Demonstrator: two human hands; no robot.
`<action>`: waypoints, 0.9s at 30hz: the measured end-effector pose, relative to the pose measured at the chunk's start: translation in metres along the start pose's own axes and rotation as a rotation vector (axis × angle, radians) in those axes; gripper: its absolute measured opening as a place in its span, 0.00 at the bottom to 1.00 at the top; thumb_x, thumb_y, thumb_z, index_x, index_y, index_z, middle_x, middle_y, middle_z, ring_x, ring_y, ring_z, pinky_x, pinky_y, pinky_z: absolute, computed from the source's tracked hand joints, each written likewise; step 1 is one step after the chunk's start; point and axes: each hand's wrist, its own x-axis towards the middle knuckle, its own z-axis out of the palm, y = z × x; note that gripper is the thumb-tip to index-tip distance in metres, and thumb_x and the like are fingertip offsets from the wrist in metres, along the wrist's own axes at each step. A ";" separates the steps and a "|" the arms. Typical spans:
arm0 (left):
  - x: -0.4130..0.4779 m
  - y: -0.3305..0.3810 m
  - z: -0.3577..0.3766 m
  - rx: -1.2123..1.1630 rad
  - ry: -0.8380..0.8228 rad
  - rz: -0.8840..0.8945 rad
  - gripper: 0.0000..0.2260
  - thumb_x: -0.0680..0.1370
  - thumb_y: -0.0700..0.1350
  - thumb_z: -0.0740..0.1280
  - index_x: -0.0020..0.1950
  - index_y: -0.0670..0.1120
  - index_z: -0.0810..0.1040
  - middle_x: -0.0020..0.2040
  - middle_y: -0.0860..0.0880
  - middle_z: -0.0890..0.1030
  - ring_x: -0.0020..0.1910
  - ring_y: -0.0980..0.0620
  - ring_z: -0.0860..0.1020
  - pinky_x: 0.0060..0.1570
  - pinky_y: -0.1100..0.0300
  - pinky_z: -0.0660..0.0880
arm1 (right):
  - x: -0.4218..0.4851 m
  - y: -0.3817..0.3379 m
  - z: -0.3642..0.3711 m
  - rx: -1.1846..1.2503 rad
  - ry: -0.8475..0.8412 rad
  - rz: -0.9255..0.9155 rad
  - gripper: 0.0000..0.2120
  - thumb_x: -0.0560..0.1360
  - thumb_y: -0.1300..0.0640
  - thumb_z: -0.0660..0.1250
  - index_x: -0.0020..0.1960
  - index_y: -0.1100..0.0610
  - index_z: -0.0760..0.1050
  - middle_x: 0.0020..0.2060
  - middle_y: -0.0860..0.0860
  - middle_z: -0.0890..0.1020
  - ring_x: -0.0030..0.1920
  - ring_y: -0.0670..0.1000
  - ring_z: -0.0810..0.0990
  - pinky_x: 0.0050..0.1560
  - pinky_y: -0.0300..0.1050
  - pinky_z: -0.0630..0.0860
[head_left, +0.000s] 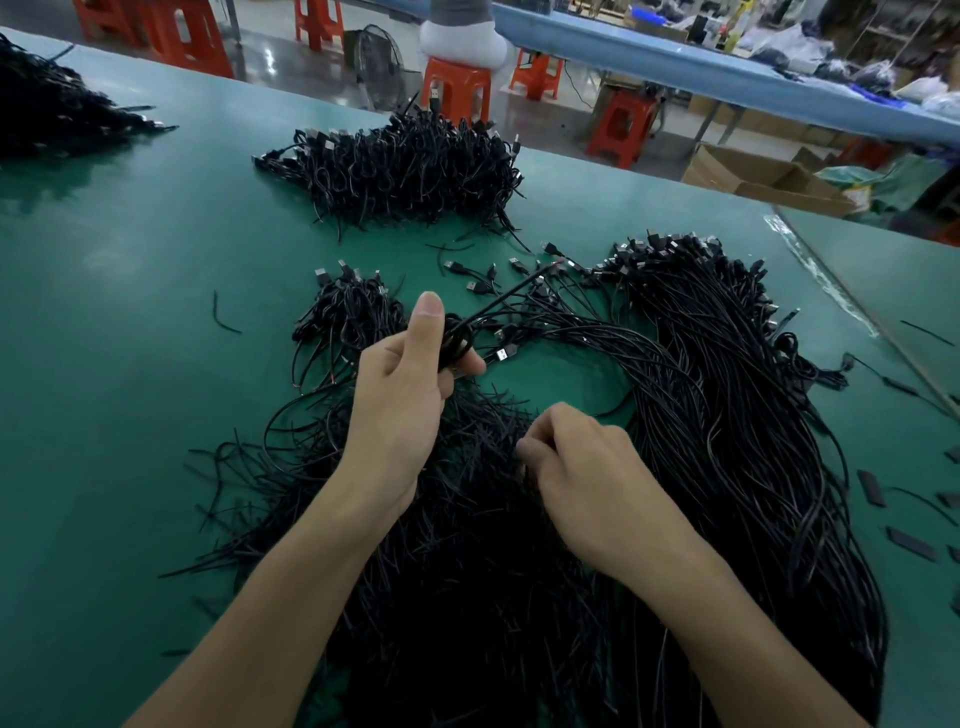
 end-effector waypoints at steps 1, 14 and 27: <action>0.000 0.000 0.000 0.003 -0.012 0.004 0.28 0.84 0.56 0.55 0.39 0.35 0.78 0.22 0.59 0.69 0.20 0.59 0.62 0.23 0.70 0.62 | 0.001 -0.001 -0.001 0.076 0.035 -0.011 0.05 0.83 0.54 0.61 0.48 0.49 0.71 0.40 0.47 0.79 0.36 0.45 0.78 0.32 0.35 0.73; -0.002 0.002 -0.001 -0.039 -0.033 -0.003 0.16 0.83 0.53 0.61 0.36 0.51 0.65 0.29 0.55 0.62 0.22 0.59 0.61 0.22 0.71 0.64 | 0.006 0.005 -0.022 0.346 0.394 -0.244 0.13 0.79 0.63 0.66 0.48 0.45 0.75 0.42 0.40 0.81 0.41 0.44 0.83 0.40 0.39 0.80; -0.015 0.006 0.006 0.053 -0.547 -0.049 0.14 0.82 0.50 0.60 0.50 0.40 0.77 0.25 0.62 0.73 0.22 0.65 0.70 0.23 0.76 0.63 | 0.009 -0.012 -0.009 1.174 0.623 -0.212 0.10 0.79 0.69 0.63 0.48 0.55 0.75 0.43 0.51 0.82 0.43 0.50 0.84 0.47 0.40 0.79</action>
